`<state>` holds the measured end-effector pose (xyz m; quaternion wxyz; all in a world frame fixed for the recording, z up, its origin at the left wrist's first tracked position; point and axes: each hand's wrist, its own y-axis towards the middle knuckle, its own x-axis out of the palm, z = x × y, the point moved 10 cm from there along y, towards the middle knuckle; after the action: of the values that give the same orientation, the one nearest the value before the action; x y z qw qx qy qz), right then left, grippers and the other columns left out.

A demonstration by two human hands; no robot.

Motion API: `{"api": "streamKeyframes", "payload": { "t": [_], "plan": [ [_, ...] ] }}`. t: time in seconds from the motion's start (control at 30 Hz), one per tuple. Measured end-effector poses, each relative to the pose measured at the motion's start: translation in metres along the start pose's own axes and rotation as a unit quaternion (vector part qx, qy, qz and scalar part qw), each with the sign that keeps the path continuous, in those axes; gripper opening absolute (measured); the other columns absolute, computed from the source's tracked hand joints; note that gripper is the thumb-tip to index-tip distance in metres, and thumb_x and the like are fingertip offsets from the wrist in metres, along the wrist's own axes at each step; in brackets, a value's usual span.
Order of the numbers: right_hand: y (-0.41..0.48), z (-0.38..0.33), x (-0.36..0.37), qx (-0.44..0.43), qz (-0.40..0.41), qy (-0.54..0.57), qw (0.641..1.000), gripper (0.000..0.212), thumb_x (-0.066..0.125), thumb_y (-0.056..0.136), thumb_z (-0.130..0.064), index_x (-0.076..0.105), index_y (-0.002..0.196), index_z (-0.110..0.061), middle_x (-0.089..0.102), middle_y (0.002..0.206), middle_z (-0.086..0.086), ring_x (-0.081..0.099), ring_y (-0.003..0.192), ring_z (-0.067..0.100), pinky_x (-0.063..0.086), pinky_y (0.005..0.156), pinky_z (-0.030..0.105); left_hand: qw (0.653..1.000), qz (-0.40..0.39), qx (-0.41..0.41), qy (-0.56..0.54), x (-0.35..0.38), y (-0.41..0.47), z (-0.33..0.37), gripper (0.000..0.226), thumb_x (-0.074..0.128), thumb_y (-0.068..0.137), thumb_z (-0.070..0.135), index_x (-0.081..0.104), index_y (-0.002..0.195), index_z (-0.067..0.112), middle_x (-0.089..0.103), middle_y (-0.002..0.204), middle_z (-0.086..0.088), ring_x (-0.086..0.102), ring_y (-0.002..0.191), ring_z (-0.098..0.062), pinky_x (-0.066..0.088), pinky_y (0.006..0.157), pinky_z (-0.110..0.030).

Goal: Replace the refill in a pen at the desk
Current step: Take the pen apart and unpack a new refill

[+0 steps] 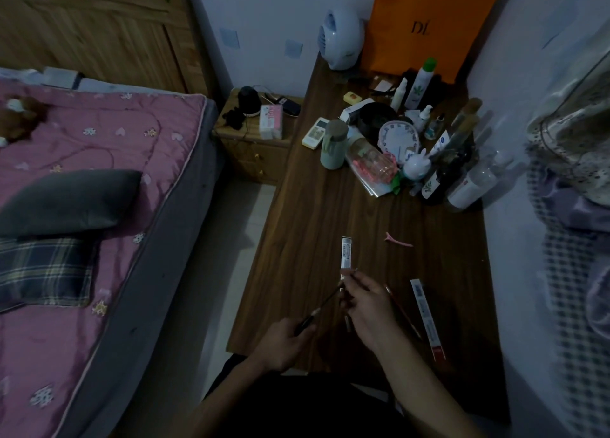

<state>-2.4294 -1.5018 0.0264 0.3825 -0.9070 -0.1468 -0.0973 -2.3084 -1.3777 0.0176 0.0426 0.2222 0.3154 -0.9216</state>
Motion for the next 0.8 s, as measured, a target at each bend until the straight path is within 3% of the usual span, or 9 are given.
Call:
{"api": "streamKeyframes", "payload": {
  "t": [0.2, 0.3, 0.37, 0.47, 0.5, 0.57, 0.63, 0.73, 0.8],
  "plan": [
    [0.010, -0.014, -0.038, -0.033, 0.072, -0.016, 0.997, 0.021, 0.056, 0.099, -0.015, 0.076, 0.104, -0.021, 0.068, 0.108, 0.006, 0.063, 0.098, 0.022, 0.051, 0.078, 0.035, 0.999, -0.019, -0.026, -0.035, 0.007, 0.007, -0.015, 0.037, 0.048, 0.097, 0.045, 0.052, 0.071, 0.020, 0.049, 0.045, 0.013, 0.043, 0.041, 0.003, 0.033, 0.047, -0.019],
    [0.015, -0.019, -0.061, -0.058, 0.101, -0.073, 0.990, 0.021, 0.059, 0.098, -0.016, 0.076, 0.099, -0.028, 0.069, 0.105, 0.003, 0.064, 0.099, 0.021, 0.053, 0.082, 0.036, 0.997, -0.003, -0.041, -0.071, 0.004, 0.012, -0.023, 0.041, 0.046, 0.096, 0.049, 0.066, 0.099, 0.013, 0.064, 0.070, 0.000, 0.058, 0.057, -0.007, 0.040, 0.055, -0.026],
    [0.018, -0.017, -0.072, -0.072, 0.112, -0.162, 0.978, 0.021, 0.062, 0.096, -0.016, 0.072, 0.106, -0.032, 0.070, 0.111, -0.004, 0.065, 0.103, 0.016, 0.054, 0.085, 0.034, 0.995, 0.024, -0.058, -0.077, -0.001, 0.018, -0.030, 0.039, 0.047, 0.096, 0.049, 0.065, 0.119, 0.024, 0.073, 0.086, -0.004, 0.066, 0.067, -0.005, 0.044, 0.055, -0.024],
    [0.021, -0.006, -0.089, -0.072, 0.126, -0.261, 0.954, 0.027, 0.067, 0.093, -0.017, 0.066, 0.118, -0.027, 0.066, 0.112, -0.011, 0.061, 0.104, 0.008, 0.049, 0.081, 0.026, 0.994, 0.026, -0.080, -0.072, 0.003, 0.025, -0.038, 0.033, 0.044, 0.097, 0.047, 0.055, 0.128, 0.041, 0.072, 0.086, 0.001, 0.058, 0.056, 0.004, 0.048, 0.056, -0.022],
    [0.022, -0.002, -0.095, -0.073, 0.133, -0.282, 0.947, 0.026, 0.068, 0.092, -0.017, 0.067, 0.116, -0.025, 0.065, 0.108, -0.012, 0.061, 0.103, 0.008, 0.048, 0.078, 0.023, 0.992, 0.028, -0.093, -0.074, 0.004, 0.028, -0.042, 0.035, 0.044, 0.097, 0.045, 0.059, 0.127, 0.035, 0.074, 0.088, -0.002, 0.057, 0.055, 0.004, 0.048, 0.056, -0.021],
    [0.023, 0.005, -0.106, -0.073, 0.147, -0.338, 0.927, 0.018, 0.071, 0.090, -0.017, 0.069, 0.105, -0.026, 0.065, 0.097, -0.015, 0.064, 0.100, 0.013, 0.043, 0.069, 0.018, 0.988, 0.034, -0.125, -0.078, 0.006, 0.032, -0.050, 0.039, 0.045, 0.096, 0.046, 0.071, 0.104, 0.018, 0.075, 0.088, -0.009, 0.062, 0.061, -0.005, 0.050, 0.061, -0.028],
    [0.023, 0.012, -0.116, -0.073, 0.157, -0.389, 0.905, 0.015, 0.072, 0.088, -0.015, 0.072, 0.102, -0.021, 0.069, 0.096, -0.008, 0.064, 0.096, 0.014, 0.041, 0.067, 0.017, 0.989, 0.021, -0.134, -0.056, 0.012, 0.036, -0.052, 0.048, 0.042, 0.097, 0.049, 0.071, 0.092, 0.011, 0.075, 0.085, -0.009, 0.067, 0.068, -0.012, 0.048, 0.064, -0.029],
    [0.023, 0.023, -0.124, -0.073, 0.170, -0.459, 0.869, 0.020, 0.073, 0.087, -0.016, 0.075, 0.107, -0.013, 0.074, 0.104, 0.002, 0.059, 0.087, 0.008, 0.040, 0.069, 0.018, 0.993, 0.000, -0.117, 0.014, 0.019, 0.043, -0.048, 0.053, 0.037, 0.100, 0.048, 0.070, 0.093, 0.007, 0.073, 0.087, -0.013, 0.071, 0.080, -0.025, 0.046, 0.066, -0.028],
    [0.024, 0.029, -0.126, -0.069, 0.170, -0.487, 0.854, 0.021, 0.073, 0.087, -0.017, 0.074, 0.108, -0.013, 0.075, 0.103, 0.002, 0.058, 0.082, 0.007, 0.038, 0.065, 0.013, 0.993, 0.003, -0.107, 0.053, 0.022, 0.048, -0.049, 0.050, 0.036, 0.101, 0.045, 0.066, 0.106, 0.005, 0.073, 0.098, -0.019, 0.070, 0.094, -0.034, 0.049, 0.075, -0.032]
  ]
}}
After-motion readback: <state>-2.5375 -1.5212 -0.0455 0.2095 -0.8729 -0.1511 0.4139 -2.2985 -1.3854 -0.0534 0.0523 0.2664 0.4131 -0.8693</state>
